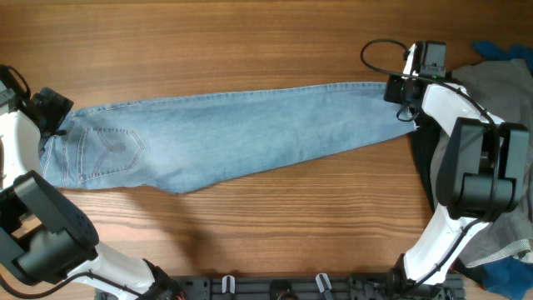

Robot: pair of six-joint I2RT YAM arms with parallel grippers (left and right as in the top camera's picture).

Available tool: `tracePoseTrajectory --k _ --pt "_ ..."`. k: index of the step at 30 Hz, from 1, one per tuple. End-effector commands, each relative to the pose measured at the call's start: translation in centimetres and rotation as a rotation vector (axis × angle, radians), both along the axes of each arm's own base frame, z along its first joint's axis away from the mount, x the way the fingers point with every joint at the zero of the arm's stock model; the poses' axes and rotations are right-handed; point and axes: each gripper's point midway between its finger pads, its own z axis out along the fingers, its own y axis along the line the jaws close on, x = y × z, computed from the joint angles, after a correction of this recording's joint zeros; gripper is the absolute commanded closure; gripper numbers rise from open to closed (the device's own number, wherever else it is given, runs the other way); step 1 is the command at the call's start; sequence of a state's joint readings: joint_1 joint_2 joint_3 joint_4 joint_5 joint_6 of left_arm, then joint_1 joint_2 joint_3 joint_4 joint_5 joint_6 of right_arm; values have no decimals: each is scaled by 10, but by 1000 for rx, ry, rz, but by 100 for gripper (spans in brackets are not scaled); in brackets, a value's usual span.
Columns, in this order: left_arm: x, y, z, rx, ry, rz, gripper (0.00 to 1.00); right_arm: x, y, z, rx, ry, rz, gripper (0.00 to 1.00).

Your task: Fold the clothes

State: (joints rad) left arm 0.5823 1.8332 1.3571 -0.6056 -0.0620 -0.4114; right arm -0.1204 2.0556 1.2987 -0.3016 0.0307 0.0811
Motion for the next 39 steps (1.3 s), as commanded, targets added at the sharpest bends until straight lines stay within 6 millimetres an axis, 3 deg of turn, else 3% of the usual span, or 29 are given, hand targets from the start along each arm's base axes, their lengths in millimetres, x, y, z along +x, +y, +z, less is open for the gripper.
tracePoseTrajectory --k 1,13,19,24,29,32,39 --pt "0 6 5 25 3 -1 4 5 -8 19 -31 -33 -24 96" --pt "-1 5 4 20 9 -2 4 18 -9 90 -47 -204 -29 96" --pt "-2 5 3 19 12 -1 4 20 -9 104 -40 -241 -44 96" --pt "-2 5 3 19 12 -1 4 10 -7 114 -34 -225 -39 96" --pt "-1 5 3 19 12 -1 4 9 -5 145 -40 -291 -19 96" --pt "-2 5 3 18 13 -2 4 12 -5 148 -41 -307 -20 96" --pt "-3 4 3 15 17 -1 4 14 -2 127 -21 -264 -9 96"
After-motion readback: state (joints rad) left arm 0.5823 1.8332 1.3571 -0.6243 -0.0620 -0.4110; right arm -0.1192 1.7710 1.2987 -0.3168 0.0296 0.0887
